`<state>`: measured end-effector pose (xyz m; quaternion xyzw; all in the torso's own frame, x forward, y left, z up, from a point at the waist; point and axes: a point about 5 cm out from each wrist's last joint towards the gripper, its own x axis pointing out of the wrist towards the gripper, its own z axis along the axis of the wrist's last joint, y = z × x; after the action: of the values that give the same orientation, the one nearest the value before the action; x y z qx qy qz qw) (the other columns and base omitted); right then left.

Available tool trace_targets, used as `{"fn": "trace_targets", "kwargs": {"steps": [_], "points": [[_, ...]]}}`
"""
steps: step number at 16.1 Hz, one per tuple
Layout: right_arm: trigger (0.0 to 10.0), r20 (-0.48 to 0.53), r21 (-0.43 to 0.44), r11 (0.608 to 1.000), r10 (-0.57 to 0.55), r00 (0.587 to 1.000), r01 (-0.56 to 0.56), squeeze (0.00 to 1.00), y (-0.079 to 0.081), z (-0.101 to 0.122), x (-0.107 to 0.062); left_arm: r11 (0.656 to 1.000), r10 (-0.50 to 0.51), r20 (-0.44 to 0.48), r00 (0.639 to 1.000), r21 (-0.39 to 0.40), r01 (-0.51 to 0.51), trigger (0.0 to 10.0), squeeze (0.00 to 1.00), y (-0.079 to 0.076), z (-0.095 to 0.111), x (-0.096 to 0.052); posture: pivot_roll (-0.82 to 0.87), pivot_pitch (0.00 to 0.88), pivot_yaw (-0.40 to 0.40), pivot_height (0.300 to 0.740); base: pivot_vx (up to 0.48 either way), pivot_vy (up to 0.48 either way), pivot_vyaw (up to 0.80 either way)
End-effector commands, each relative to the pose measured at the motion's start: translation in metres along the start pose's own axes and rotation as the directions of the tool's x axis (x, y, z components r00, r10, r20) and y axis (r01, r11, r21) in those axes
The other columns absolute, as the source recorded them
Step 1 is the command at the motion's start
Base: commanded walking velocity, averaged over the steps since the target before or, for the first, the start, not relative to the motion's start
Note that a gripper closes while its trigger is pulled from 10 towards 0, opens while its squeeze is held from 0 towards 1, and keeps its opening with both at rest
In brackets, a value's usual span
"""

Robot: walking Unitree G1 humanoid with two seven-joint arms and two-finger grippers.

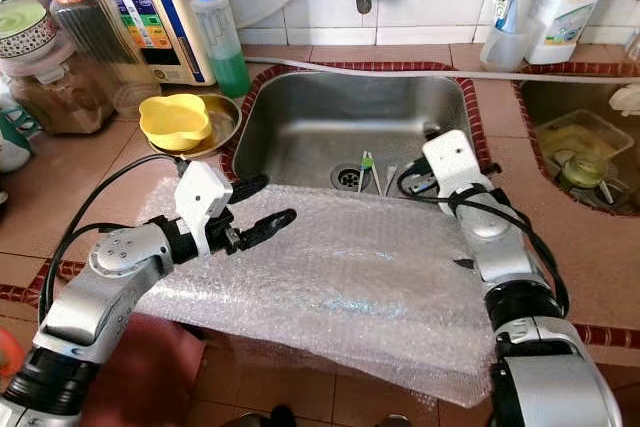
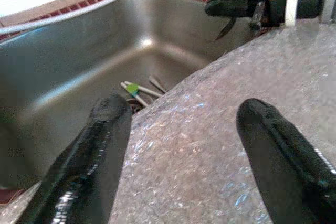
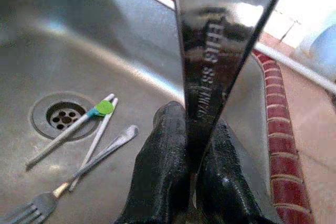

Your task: Kitchen organization

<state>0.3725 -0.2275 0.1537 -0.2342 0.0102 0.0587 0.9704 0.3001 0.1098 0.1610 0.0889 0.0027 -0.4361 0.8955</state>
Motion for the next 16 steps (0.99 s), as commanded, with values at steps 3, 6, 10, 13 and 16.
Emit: {"fn": "trace_targets", "kwargs": {"steps": [3,6,10,13,16], "points": [[10.0,-0.021,0.177,0.984,-0.019,1.0,0.023,1.0,-0.002,-0.002,0.002,0.994,0.1,0.017,0.995,0.041,-0.1,10.0,0.08,0.014,0.006,0.002,-0.23,0.137,0.162,0.74,0.0,0.0,0.0],[10.0,-0.013,0.188,0.982,-0.034,0.999,0.036,1.0,-0.005,0.001,0.003,0.991,0.128,0.02,0.992,0.037,-0.129,10.0,0.0,0.019,0.007,0.002,-0.23,0.137,0.165,0.74,0.0,0.0,0.0],[10.0,-0.009,0.206,0.978,-0.03,1.0,0.031,1.0,-0.007,0.004,0.004,0.991,0.127,0.023,0.992,0.047,-0.128,10.0,0.0,0.018,0.007,0.004,-0.23,0.132,0.162,0.74,0.0,0.0,0.0],[10.0,0.037,0.215,0.976,-0.029,0.999,0.021,1.0,-0.006,0.014,0.005,0.982,0.18,0.044,0.983,0.049,-0.182,10.0,0.0,0.025,0.01,0.003,-0.22,0.127,0.155,0.74,0.0,0.0,0.0],[10.0,0.144,0.241,0.969,0.012,0.99,-0.046,1.0,0.006,0.034,0.006,0.946,0.314,0.103,0.944,0.048,-0.32,10.0,0.0,0.042,0.018,-0.002,-0.22,0.124,0.15,0.74,0.0,0.0,0.0]]}}
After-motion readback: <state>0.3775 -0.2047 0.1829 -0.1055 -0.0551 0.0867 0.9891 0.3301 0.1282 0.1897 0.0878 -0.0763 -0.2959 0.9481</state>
